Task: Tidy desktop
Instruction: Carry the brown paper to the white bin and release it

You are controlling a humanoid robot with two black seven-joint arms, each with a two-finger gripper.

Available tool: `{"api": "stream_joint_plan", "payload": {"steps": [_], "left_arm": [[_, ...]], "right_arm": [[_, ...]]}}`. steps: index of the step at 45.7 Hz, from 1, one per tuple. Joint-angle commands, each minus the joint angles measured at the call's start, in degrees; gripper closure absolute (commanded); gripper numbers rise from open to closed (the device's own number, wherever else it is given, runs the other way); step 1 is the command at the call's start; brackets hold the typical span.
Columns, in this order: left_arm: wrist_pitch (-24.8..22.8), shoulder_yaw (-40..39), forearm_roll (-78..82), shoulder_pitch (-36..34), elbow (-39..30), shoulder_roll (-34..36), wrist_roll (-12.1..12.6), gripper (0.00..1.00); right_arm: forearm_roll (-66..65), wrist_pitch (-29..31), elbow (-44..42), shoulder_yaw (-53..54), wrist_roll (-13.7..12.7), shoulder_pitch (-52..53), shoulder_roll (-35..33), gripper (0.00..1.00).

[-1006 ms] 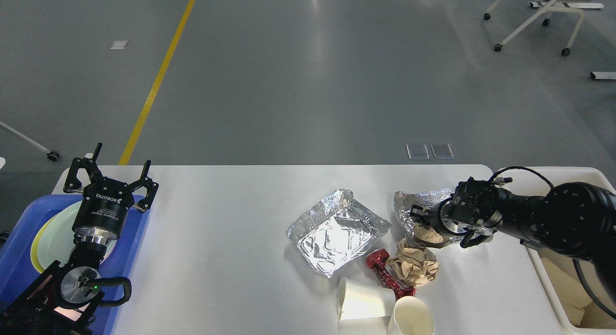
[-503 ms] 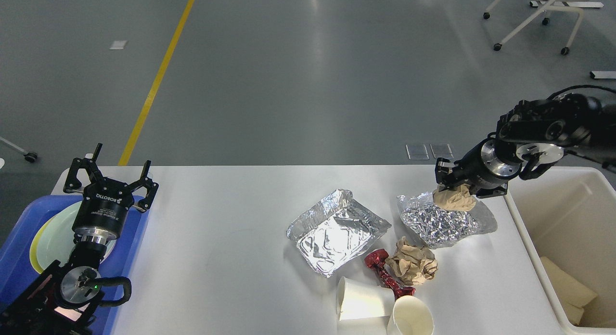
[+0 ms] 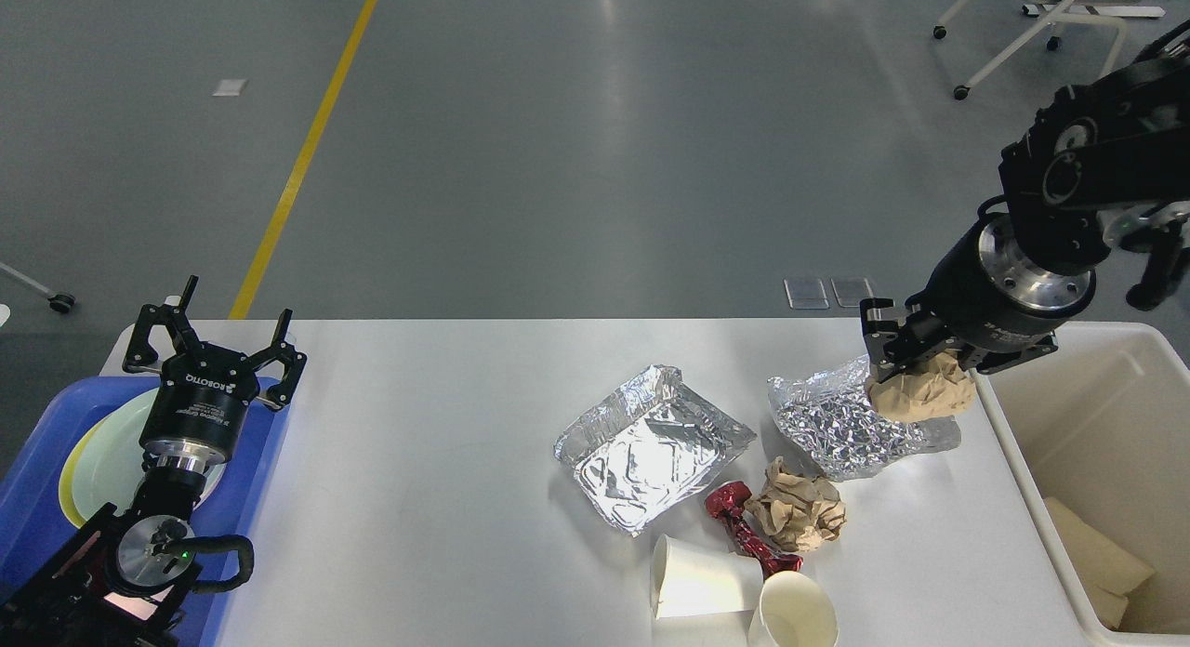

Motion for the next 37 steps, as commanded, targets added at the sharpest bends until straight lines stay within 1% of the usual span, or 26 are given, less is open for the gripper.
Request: {"api": "stream_joint_plan", "payload": {"steps": [1,11,16,20,24,28,34,37], "left_arm": [[0.0,0.0,0.0,0.0,0.0,0.0,0.0,0.04],[0.0,0.0,0.0,0.0,0.1,0.0,-0.1,0.04],[0.0,0.0,0.0,0.0,0.0,0.0,-0.1,0.04],[0.0,0.0,0.0,0.0,0.0,0.0,-0.1,0.04],[0.0,0.1,0.0,0.0,0.0,0.0,-0.1,0.04],[0.0,0.1,0.0,0.0,0.0,0.0,-0.1,0.04],[0.0,0.1,0.0,0.0,0.1,0.0,-0.2,0.04],[0.0,0.1,0.0,0.0,0.1,0.0,-0.2,0.04]], "right_arm": [[0.1,-0.1,0.8,-0.3,-0.2,0.5,-0.3,1.00],[0.1,-1.1,0.2,-2.5,-0.2,-0.5,-1.4,1.00],[-0.2,-1.9,-1.5,-6.3,-0.1,-3.4,-5.1,1.00],[-0.4,-5.3,-3.8,-9.2,-0.1,-7.5,-8.9,1.00],[-1.1,-7.7,-8.0,-10.6,0.0,-12.8,-13.3,1.00],[-2.4,-8.7,-13.7,-10.5,0.0,-19.4,-17.6,1.00],[-3.8,-9.7,-23.8,-8.4,0.3,-30.3,-22.7,1.00],[-4.0,-10.5,-28.9,-5.0,0.4,-36.7,-25.7,1.00]]}}
